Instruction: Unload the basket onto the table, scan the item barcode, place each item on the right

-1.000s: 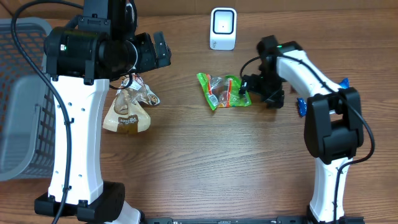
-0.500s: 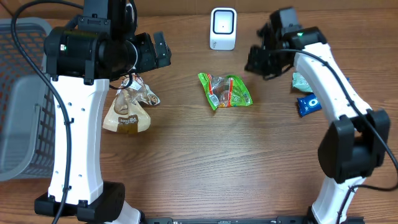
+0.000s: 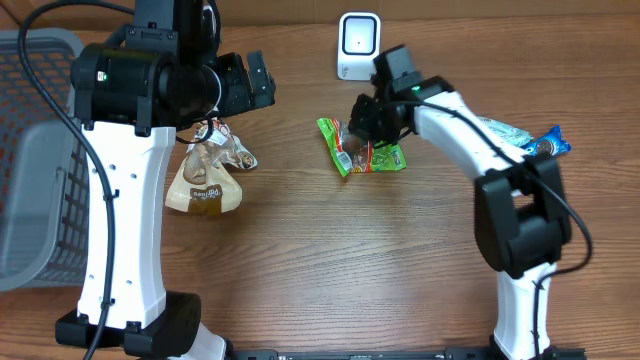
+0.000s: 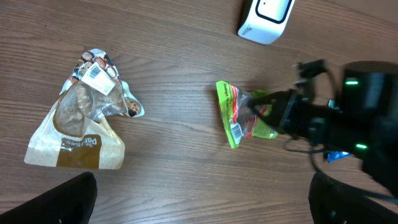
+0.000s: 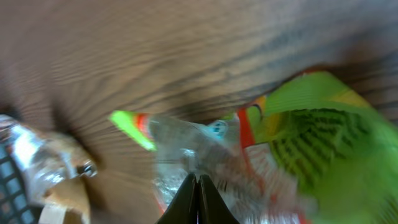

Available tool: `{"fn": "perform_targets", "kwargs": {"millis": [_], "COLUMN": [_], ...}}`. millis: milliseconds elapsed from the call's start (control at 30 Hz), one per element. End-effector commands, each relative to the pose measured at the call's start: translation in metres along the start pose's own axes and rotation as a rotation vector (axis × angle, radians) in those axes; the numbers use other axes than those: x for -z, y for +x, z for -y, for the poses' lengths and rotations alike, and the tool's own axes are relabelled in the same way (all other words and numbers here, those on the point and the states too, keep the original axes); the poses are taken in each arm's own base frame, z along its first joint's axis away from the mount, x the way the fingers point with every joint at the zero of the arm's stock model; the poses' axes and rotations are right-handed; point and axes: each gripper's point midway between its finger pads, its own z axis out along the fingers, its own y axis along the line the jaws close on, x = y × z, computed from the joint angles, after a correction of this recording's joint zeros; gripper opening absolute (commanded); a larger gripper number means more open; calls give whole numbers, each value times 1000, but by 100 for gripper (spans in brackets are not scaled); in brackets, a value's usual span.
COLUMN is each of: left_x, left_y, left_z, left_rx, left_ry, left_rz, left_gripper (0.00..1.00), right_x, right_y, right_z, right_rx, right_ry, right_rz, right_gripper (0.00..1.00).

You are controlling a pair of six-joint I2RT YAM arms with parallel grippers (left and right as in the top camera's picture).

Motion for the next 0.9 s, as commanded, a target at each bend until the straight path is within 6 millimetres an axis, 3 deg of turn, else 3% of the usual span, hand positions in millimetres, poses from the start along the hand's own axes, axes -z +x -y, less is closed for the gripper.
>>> {"fn": "perform_targets", "kwargs": {"millis": [0,100,233,367,467,600,700,867], "left_x": [0,0,0,0,0,0,0,0], "left_y": [-2,-2,-2,-2,-2,-2,-2,-2], "left_z": [0,0,0,0,0,0,0,0], "left_rx": [0,0,0,0,0,0,0,0], "left_ry": [-3,-3,-3,-3,-3,-3,-3,-3], "left_rz": [7,7,7,7,7,7,7,7], "left_gripper": [100,100,100,100,100,100,100,100], "right_x": [-32,-46,-48,-41,-15,37,48,26], "right_y": [10,18,21,25,15,-4,-3,17], "right_z": [27,36,37,13,-10,-36,-29,2], "right_rx": [-151,-189,-193,-108,-68,14,-2,-49], "right_ry": [81,97,95,-19,-91,-124,-68,87], "right_rz": [-33,-72,-90,-154,-153,-85,-73,-85], "right_gripper": [4,4,4,4,4,5,5,5]}}
